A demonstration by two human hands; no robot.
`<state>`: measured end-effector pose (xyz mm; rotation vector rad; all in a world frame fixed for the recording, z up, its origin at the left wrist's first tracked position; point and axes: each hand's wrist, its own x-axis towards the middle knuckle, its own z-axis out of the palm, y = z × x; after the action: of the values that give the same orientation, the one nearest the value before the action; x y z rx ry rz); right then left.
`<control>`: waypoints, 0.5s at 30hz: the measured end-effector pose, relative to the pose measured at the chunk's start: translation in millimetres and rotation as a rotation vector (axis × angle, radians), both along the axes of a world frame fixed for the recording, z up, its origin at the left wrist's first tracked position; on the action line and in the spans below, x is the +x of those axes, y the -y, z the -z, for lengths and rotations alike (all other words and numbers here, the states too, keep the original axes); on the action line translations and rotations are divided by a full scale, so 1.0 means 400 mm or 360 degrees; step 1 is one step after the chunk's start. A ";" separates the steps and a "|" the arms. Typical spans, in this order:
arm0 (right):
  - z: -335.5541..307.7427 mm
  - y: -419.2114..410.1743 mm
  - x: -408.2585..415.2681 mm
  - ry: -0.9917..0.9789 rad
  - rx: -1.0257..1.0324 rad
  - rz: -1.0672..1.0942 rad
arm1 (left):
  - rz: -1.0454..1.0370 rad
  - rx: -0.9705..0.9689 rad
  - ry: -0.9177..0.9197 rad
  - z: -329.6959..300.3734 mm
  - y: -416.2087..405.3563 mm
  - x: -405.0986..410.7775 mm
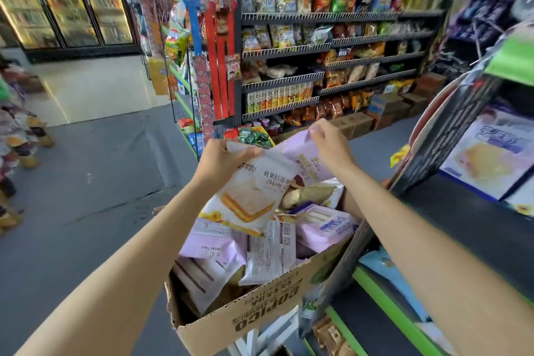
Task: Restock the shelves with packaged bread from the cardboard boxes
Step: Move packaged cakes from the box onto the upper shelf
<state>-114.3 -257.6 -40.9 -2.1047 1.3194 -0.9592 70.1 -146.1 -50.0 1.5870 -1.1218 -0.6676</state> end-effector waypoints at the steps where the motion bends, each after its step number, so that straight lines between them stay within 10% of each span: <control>1: -0.023 -0.016 -0.007 -0.0045 -0.0047 -0.0033 | 0.0067 0.0044 0.0100 -0.010 0.000 -0.013; 7: -0.131 -0.135 -0.069 -0.0414 -0.0424 -0.0136 | 0.0905 0.0054 0.0195 -0.093 -0.033 -0.134; 15: -0.165 -0.237 -0.250 -0.0196 -0.0596 0.0128 | 0.1141 -0.0079 0.0087 -0.126 -0.037 -0.294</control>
<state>-214.3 -162.9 25.2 -2.4380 1.3793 -1.2058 -47.5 -131.2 0.5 1.1429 -1.7531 -1.0489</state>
